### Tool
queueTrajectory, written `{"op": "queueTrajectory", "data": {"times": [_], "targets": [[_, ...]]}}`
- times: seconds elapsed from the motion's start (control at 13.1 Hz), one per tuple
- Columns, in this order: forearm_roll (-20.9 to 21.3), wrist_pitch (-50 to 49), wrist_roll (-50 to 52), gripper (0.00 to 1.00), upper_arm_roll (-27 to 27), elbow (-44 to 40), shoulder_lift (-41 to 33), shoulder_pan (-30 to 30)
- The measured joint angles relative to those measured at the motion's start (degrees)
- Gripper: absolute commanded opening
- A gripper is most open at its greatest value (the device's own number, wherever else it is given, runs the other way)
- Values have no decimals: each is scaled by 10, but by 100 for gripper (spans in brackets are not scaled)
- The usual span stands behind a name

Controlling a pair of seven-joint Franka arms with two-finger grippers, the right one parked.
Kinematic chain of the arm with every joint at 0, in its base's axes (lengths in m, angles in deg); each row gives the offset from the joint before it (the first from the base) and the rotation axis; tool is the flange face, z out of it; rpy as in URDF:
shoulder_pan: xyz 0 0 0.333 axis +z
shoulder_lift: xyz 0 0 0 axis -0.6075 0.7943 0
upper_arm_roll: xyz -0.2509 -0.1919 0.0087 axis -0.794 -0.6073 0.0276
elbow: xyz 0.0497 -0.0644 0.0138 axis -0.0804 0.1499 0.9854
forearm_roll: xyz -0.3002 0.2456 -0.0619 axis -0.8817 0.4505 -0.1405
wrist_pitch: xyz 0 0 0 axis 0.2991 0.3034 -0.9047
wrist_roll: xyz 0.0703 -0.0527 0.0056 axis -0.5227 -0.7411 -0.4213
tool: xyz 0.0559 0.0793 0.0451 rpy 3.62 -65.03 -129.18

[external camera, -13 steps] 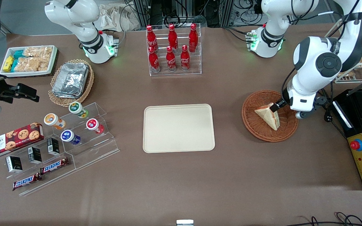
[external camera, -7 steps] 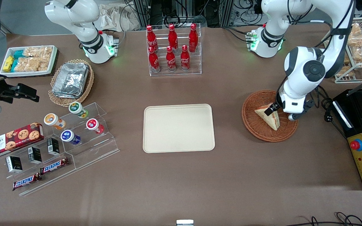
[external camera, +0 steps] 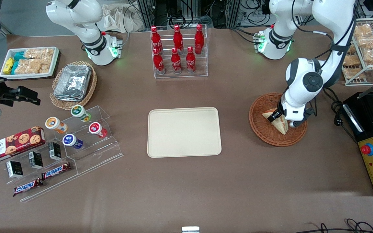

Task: Place sandwich from basket to tray
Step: 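Lower the left gripper and close it on the wrapped sandwich, then lift the sandwich up out of the basket with the left gripper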

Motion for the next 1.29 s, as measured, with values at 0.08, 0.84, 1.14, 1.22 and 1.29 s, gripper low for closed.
{"op": "queueTrajectory", "data": {"times": [0.08, 0.84, 1.14, 1.22, 1.29], "targets": [[0, 1, 0, 0, 0, 0, 0, 0], [3, -155, -97, 0, 13, -58, -95, 3], [3, -405, -197, 0, 20, -216, -134, 3], [3, -433, -204, 0, 18, -250, -132, 1], [2, -450, -208, 2, 13, -280, -129, 0]]}}
